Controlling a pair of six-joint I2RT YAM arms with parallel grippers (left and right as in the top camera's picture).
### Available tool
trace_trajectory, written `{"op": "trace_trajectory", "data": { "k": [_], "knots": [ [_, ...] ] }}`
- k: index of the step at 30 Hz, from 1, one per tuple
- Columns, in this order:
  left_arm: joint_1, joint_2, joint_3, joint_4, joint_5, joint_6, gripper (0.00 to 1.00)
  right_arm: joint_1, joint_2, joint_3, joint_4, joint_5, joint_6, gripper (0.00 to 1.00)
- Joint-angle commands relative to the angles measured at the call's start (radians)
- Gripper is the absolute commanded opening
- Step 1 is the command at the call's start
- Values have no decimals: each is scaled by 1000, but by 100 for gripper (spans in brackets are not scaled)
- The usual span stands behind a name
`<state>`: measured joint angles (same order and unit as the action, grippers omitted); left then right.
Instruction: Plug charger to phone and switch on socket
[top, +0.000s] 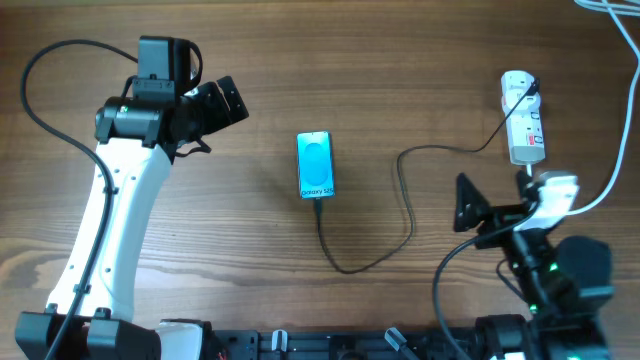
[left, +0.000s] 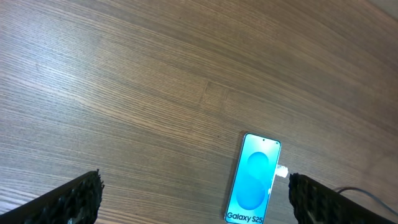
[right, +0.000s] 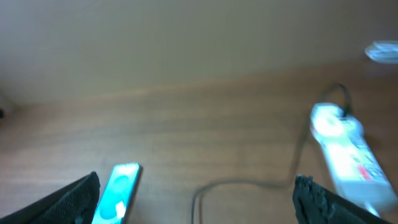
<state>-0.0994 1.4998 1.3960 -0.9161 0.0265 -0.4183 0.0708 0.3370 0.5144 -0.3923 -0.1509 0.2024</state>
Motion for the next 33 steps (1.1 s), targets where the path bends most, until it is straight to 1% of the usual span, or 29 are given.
{"op": "trace_trajectory", "data": {
  "k": [1,3,6,12,13,18,24,29,33],
  "knots": [
    [4,2,1,2,-10,-13,100,3,-114,-154,136,-97,-43,100],
    [4,2,1,2,-10,-13,100,3,-167,-224,202,-103,-43,100],
    [4,2,1,2,-10,-13,100,3,-222,-293,259,-90,-45,100],
    [4,2,1,2,-10,-13,100,3,-276,-407,412,-24,-45,100],
    [4,2,1,2,-10,-13,100,3,-293,-440,459,-7,-46,100],
    [4,2,1,2,-10,-13,100,2,-335,-512,564,0,-81,100],
    [4,2,1,2,-10,-13,100,-12,-334,-509,541,13,-132,100],
    [4,2,1,2,-10,-13,100,-40,-334,-509,396,20,-132,100],
    [4,2,1,2,-10,-13,100,-45,-334,-509,398,24,-187,100]
  ]
}}
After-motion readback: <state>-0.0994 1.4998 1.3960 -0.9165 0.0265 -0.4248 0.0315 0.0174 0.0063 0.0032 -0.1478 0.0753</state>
